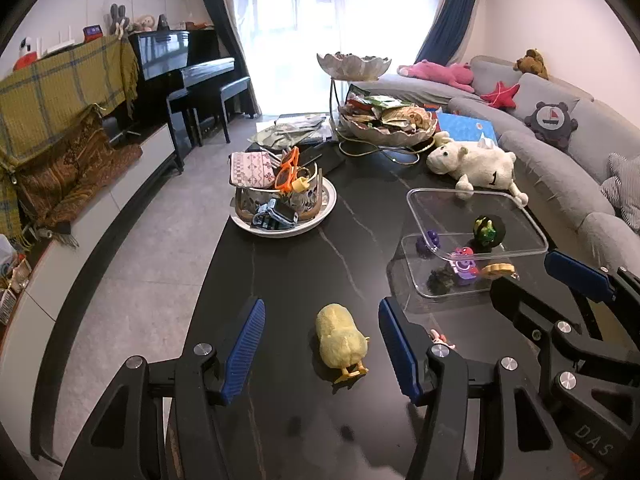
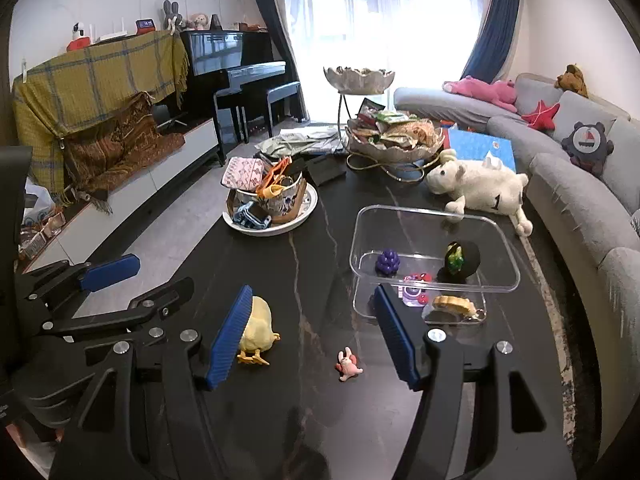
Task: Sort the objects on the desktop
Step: 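Move the left tool to the yellow plush chick while the right tool approaches the pink bunny figure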
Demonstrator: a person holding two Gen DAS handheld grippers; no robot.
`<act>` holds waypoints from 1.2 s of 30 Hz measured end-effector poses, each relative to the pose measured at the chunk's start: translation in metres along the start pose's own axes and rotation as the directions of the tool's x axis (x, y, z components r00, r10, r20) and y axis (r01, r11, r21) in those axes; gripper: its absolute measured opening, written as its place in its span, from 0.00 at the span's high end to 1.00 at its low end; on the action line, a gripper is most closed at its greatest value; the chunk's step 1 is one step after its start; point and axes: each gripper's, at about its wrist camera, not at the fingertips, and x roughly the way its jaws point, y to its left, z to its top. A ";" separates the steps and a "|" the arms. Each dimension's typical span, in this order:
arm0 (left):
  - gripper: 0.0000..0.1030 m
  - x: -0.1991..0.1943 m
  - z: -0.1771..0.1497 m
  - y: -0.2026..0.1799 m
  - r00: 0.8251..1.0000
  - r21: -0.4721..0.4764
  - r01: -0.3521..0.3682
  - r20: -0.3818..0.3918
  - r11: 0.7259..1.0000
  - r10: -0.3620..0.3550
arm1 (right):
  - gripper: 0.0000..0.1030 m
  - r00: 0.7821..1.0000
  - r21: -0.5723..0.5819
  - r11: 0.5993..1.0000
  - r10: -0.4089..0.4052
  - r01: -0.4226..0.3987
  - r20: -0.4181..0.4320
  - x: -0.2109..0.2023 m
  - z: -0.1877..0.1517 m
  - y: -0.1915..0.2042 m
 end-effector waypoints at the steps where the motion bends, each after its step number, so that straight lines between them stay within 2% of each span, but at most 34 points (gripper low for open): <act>1: 0.46 0.003 -0.001 0.000 1.000 0.000 0.000 -0.005 1.000 0.000 | 0.41 1.000 0.001 1.000 -0.001 0.001 -0.007 0.004 -0.001 -0.001; 16: 0.46 0.051 -0.010 0.000 0.996 -0.005 -0.002 -0.089 1.000 0.002 | 0.41 0.996 0.012 1.000 0.011 -0.010 -0.086 0.049 -0.013 -0.009; 24: 0.46 0.075 -0.017 -0.003 0.988 -0.008 0.009 -0.153 1.000 -0.010 | 0.41 0.992 0.030 1.000 0.009 -0.006 -0.128 0.069 -0.020 -0.015; 36: 0.46 0.098 -0.024 -0.012 0.985 0.013 0.023 -0.173 1.000 -0.020 | 0.41 0.985 0.044 0.999 -0.001 0.009 -0.172 0.088 -0.032 -0.024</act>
